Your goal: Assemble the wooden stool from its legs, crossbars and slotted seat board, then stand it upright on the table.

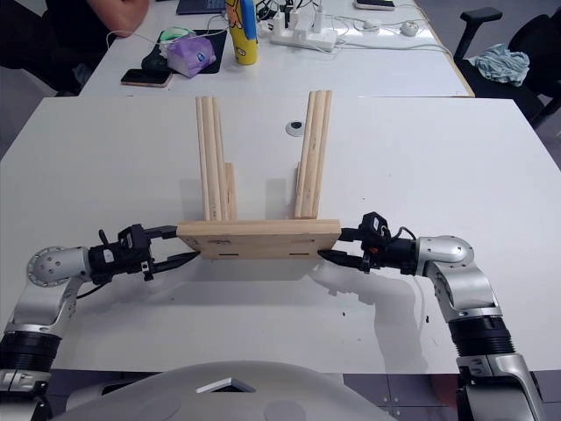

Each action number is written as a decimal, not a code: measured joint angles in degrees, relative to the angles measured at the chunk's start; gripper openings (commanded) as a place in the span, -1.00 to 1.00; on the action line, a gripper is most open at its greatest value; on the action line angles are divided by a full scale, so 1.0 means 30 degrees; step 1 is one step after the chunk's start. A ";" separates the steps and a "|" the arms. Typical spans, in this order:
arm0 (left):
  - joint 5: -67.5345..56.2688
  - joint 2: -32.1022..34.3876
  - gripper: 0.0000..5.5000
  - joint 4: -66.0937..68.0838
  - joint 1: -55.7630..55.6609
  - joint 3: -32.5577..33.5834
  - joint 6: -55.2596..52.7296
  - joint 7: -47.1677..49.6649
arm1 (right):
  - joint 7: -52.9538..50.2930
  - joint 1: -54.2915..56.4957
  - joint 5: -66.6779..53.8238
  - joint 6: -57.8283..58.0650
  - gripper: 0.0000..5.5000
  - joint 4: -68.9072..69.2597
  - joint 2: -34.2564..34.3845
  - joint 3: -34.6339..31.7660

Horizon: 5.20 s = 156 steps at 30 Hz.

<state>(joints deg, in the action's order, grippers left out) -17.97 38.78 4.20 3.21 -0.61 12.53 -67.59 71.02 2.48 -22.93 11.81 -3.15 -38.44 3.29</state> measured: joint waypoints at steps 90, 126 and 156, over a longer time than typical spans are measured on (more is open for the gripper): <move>-0.4482 0.0214 -0.09 -1.1831 0.8776 0.3073 -1.1938 0.1267 | 0.1080 -0.4624 -0.2223 0.3790 -0.51 0.0735 -0.0442 -0.0572; 0.7538 -0.5406 -0.99 1.2879 -1.3139 -0.3156 -0.0238 1.0566 | -0.7554 1.3489 0.6802 -1.1109 -1.00 -1.9066 0.6959 0.1127; 0.9733 -1.3230 -0.99 -0.3034 -0.6218 0.1059 -0.1778 2.5864 | -2.2033 0.2217 0.7157 -0.3100 -1.00 0.2754 1.0878 -0.2616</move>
<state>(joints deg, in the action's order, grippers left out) 11.23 -0.91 -4.90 -15.44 2.57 7.19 10.00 4.92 9.13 -1.46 2.52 5.12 -5.80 -4.56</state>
